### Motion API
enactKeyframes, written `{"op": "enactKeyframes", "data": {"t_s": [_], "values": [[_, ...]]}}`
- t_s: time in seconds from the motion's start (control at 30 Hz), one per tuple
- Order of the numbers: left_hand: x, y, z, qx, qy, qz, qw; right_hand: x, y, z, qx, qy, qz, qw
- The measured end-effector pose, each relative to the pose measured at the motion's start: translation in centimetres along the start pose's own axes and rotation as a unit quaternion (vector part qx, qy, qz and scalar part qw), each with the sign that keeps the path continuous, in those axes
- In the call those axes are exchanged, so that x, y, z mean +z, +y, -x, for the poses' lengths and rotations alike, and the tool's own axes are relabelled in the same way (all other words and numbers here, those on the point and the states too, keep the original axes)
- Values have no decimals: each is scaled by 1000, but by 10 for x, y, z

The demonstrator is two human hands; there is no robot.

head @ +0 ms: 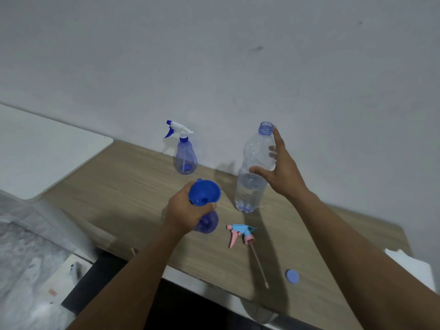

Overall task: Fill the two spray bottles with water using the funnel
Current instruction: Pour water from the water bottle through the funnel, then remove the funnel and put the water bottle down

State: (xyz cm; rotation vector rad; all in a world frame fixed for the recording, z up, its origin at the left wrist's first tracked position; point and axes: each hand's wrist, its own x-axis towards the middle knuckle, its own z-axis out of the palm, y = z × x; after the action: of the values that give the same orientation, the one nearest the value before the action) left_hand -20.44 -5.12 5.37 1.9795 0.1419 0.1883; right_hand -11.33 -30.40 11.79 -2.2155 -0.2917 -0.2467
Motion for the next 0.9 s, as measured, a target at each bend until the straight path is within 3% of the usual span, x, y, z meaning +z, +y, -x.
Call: {"op": "enactKeyframes", "data": {"t_s": [0.17, 0.33, 0.4, 0.47, 0.53, 0.67, 0.77, 0.9], "values": [[2, 2, 3, 2, 2, 3, 1000, -7, -10, 20, 2, 41, 8, 999], [0, 1, 4, 1, -16, 15, 1000, 5, -39, 48, -145, 145, 66, 977], [1, -5, 6, -9, -25, 26, 999, 18, -50, 54, -182, 143, 71, 970], [4, -19, 8, -36, -14, 40, 998, 32, -64, 57, -177, 87, 74, 978], [6, -36, 9, -45, 0, 32, 998, 47, -78, 55, -133, -21, 87, 987], [17, -60, 7, -69, -10, -27, 997, 80, -88, 37, -65, -208, 187, 958], [26, -68, 2, -88, -35, -7, 996, 98, -86, 25, -37, -272, 249, 929], [29, -78, -3, -94, -34, -41, 994, 110, -83, 16, -54, -289, 288, 911]]}}
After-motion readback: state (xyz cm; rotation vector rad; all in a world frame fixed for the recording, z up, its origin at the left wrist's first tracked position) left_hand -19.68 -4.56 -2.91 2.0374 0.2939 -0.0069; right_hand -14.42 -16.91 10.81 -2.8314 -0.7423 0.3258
